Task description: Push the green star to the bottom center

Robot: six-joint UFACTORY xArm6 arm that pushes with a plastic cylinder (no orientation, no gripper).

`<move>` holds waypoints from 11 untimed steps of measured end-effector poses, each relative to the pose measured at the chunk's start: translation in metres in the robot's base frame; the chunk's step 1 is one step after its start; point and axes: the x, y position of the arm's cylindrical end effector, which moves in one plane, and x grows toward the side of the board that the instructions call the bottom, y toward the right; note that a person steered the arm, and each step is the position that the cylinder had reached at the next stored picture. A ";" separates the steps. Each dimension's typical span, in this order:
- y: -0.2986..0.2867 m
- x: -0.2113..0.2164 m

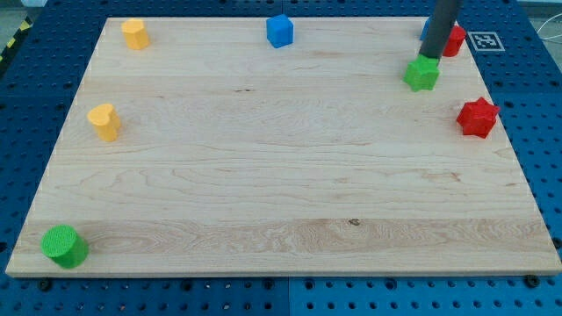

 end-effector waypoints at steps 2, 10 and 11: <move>-0.028 0.042; -0.156 0.167; -0.161 0.191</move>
